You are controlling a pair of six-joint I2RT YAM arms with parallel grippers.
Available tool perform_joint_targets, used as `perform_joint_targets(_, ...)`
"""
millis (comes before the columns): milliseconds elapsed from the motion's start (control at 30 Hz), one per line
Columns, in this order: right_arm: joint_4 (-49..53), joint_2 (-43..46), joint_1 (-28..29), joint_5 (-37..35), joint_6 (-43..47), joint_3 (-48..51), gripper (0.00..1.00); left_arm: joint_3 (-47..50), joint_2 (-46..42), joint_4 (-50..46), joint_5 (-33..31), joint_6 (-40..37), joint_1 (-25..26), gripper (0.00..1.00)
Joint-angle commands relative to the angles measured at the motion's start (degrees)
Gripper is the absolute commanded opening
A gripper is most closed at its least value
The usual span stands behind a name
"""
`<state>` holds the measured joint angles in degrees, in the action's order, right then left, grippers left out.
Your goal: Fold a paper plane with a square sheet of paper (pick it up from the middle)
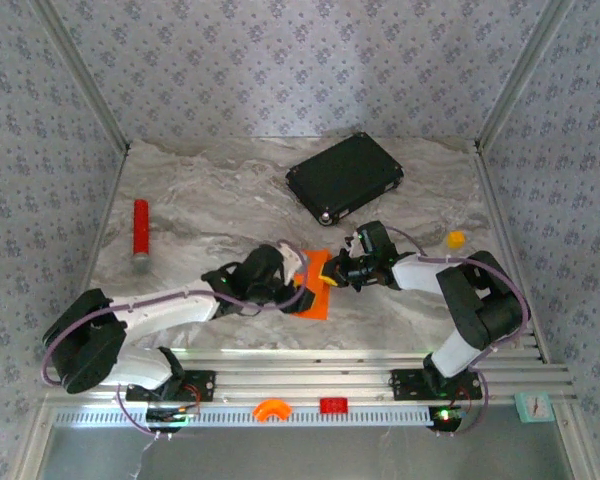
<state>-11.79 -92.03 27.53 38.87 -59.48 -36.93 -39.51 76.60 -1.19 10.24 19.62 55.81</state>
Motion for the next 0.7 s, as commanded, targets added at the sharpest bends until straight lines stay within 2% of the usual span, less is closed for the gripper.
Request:
perform_joint_targets(0,1.6,0.4,0.4,0.8,1.2,-1.5,0.04,-3.2,0.3,-7.0,-11.0,-8.5,5.7,0.6)
perform_joint_targets(200,1.6,0.3,0.6,0.6,1.0,-1.7,0.04,-6.4,4.8,-10.8,-19.2,-12.8,12.4,0.6)
perform_joint_targets(333,1.6,0.3,0.8,0.4,0.9,-1.6,0.04,-9.8,10.0,-12.7,-25.0,-15.8,16.5,0.64)
perform_joint_targets(400,1.6,0.3,0.8,0.4,0.9,-1.6,0.04,-11.3,12.3,-13.5,-29.7,-16.4,18.3,0.65)
perform_joint_targets(533,1.5,0.2,1.0,0.5,0.7,-1.6,0.04,-13.5,15.6,-15.1,-38.1,-16.7,19.4,0.67)
perform_joint_targets(667,1.5,0.1,1.0,0.5,0.8,-1.6,0.04,-13.0,14.7,-13.3,-41.0,-17.4,19.7,0.71)
